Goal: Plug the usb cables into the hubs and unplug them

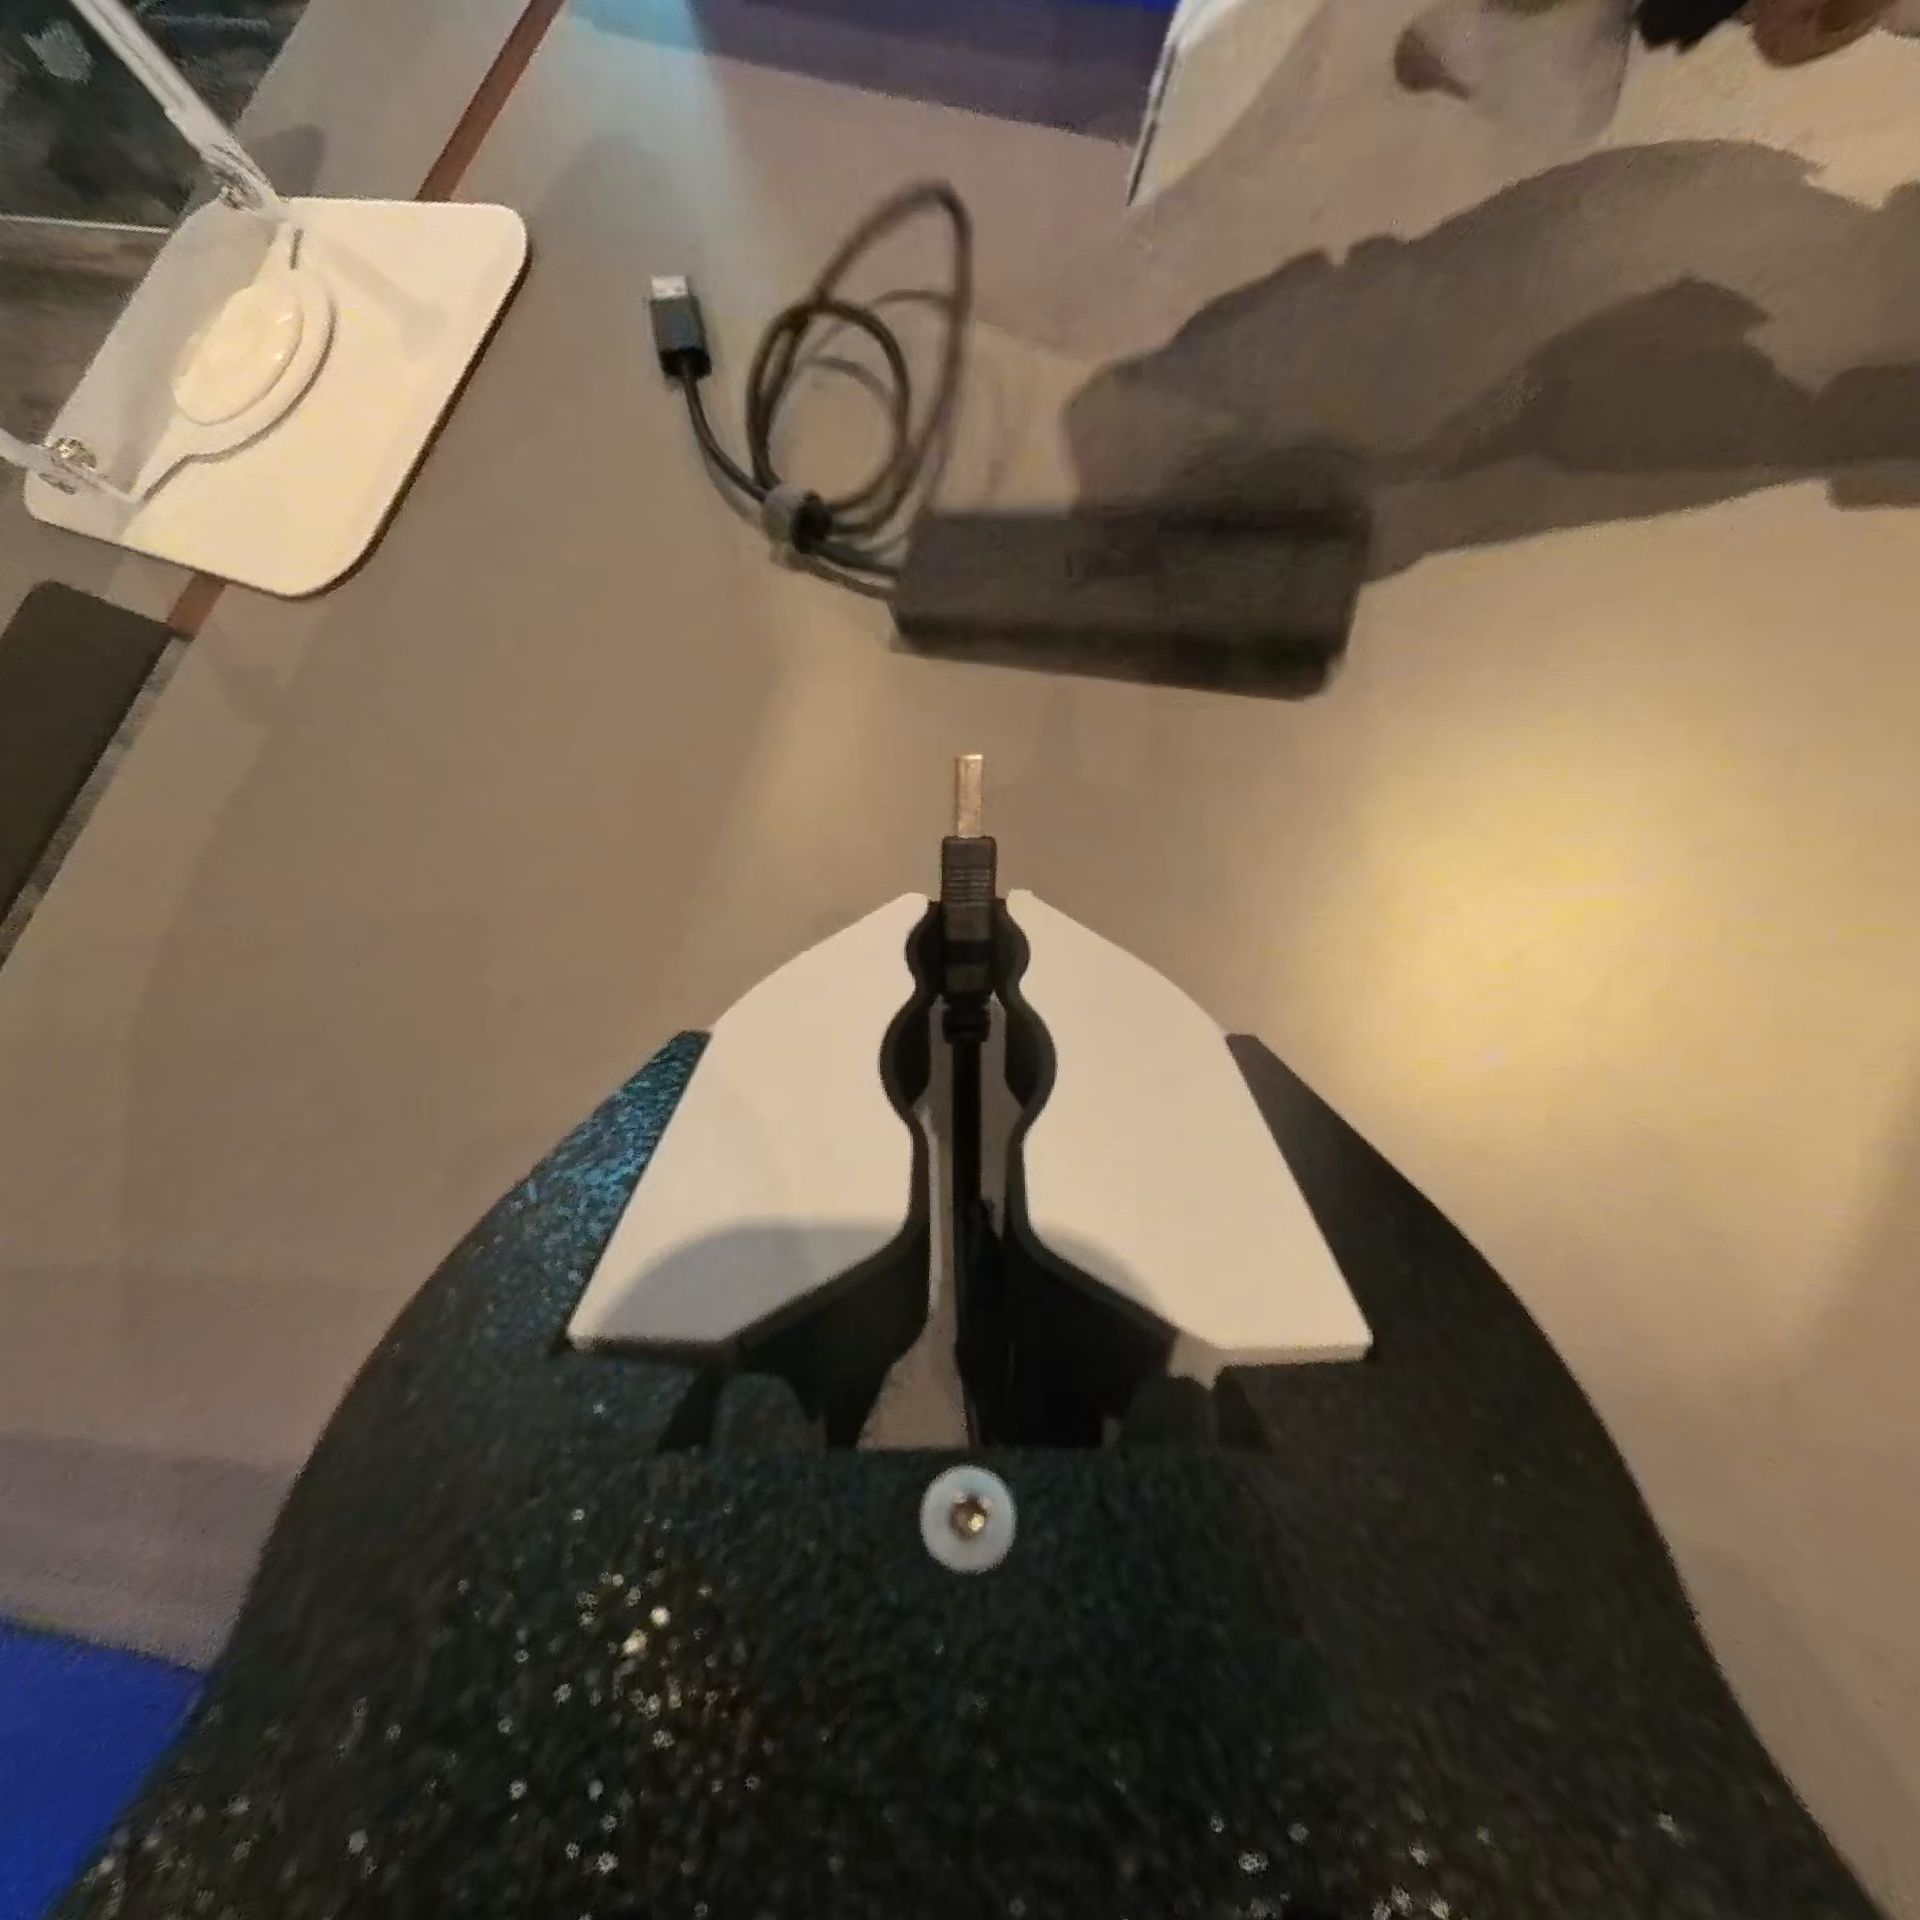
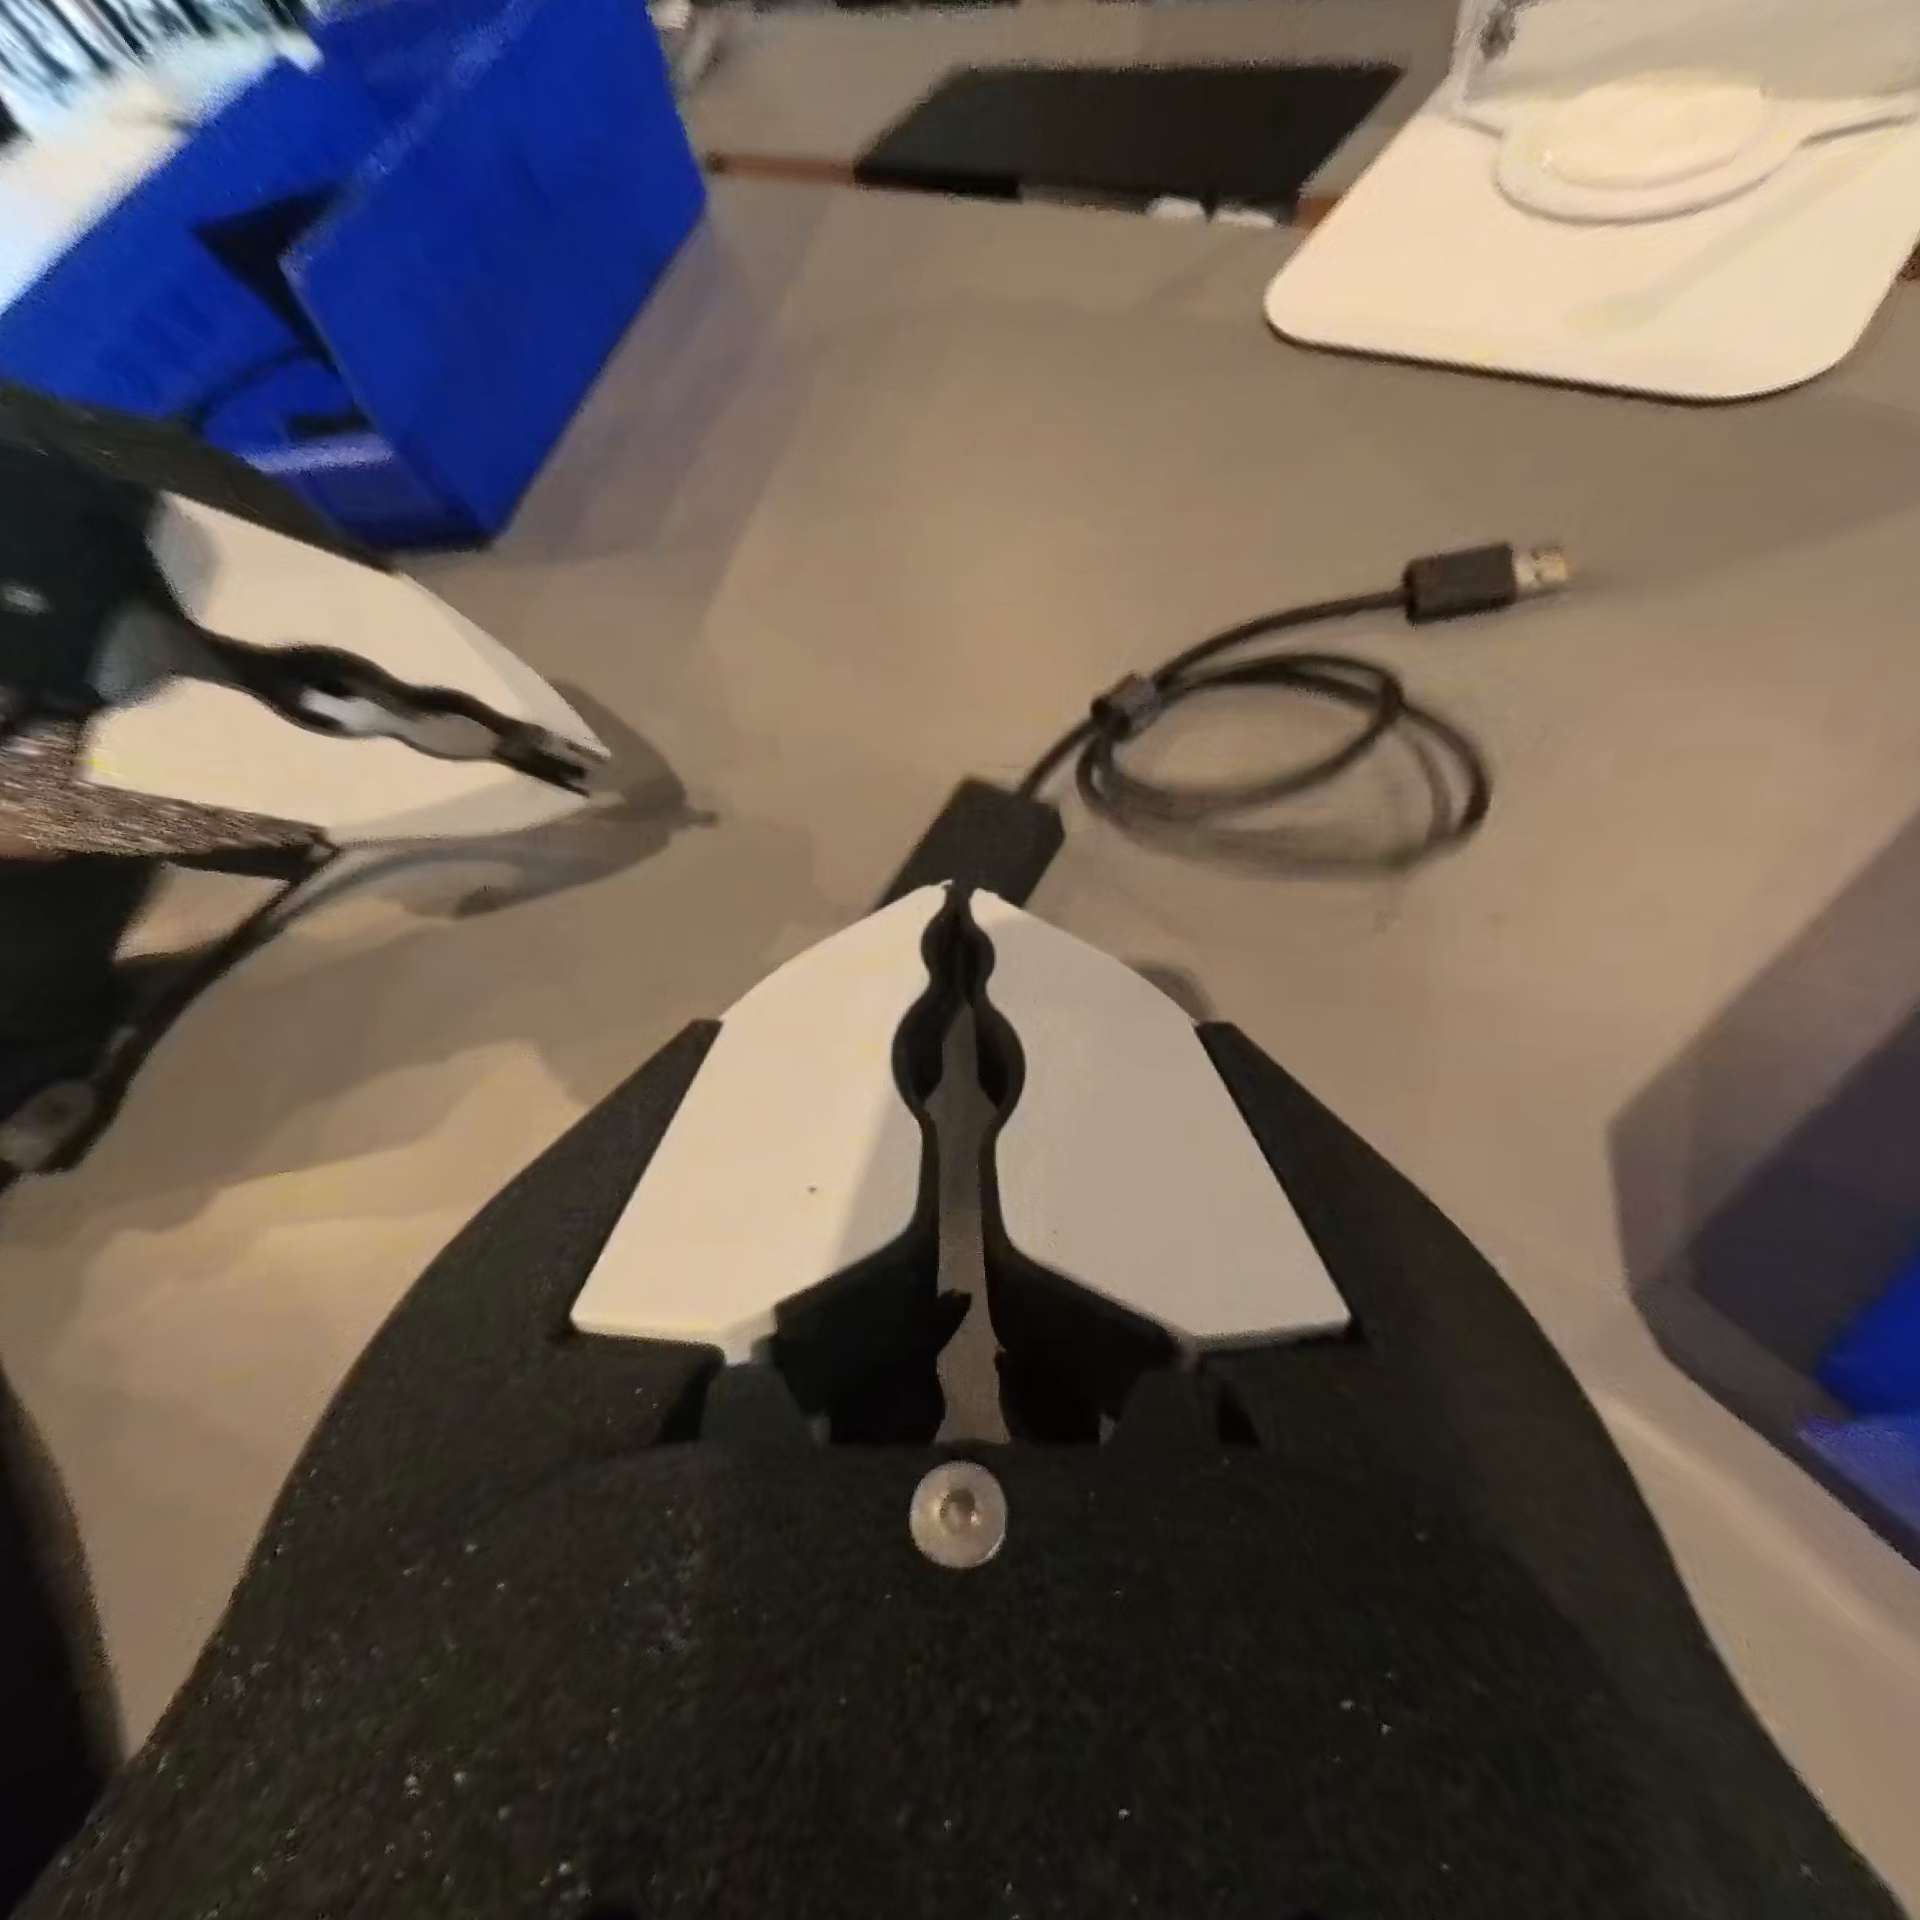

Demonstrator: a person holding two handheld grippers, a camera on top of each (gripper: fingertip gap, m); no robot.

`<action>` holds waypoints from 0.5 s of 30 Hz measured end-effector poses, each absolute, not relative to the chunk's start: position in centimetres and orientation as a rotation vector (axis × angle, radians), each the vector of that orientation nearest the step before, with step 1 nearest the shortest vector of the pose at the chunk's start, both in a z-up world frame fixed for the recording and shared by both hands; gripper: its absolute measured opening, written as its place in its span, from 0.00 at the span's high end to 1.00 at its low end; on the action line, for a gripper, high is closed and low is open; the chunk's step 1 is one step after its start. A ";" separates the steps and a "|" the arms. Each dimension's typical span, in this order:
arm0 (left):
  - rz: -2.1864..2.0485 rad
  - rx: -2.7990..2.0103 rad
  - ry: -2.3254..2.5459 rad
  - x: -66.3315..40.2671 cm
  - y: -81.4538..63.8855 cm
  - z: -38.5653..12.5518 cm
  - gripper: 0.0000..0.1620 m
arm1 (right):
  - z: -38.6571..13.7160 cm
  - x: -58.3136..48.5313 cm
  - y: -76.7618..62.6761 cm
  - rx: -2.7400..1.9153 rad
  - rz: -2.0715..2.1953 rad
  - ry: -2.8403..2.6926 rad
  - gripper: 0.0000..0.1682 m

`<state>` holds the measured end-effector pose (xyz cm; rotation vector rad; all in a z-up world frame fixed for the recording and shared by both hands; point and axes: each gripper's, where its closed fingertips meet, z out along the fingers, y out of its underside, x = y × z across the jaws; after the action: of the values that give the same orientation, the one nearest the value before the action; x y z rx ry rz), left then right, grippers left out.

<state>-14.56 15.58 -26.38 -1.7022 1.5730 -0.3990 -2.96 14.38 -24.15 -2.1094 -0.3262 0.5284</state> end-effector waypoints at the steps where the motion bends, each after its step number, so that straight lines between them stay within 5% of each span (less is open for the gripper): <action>1: -0.399 -1.702 1.579 -14.4 15.5 -26.5 0.95 | -24.0 -3.2 14.1 -2.113 0.563 -0.329 1.00; 7: -0.389 -1.697 1.614 -14.2 15.2 -27.0 0.95 | -26.2 -3.8 13.5 -2.166 0.495 -0.574 1.00; 15: -0.392 -1.701 1.640 -14.5 15.1 -27.2 0.95 | -26.9 -5.8 13.0 -1.965 0.438 -1.355 0.46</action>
<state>-14.54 15.08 -27.19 -1.7007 1.6400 -0.3923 -5.83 13.00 -26.94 -1.9653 -1.3551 0.4378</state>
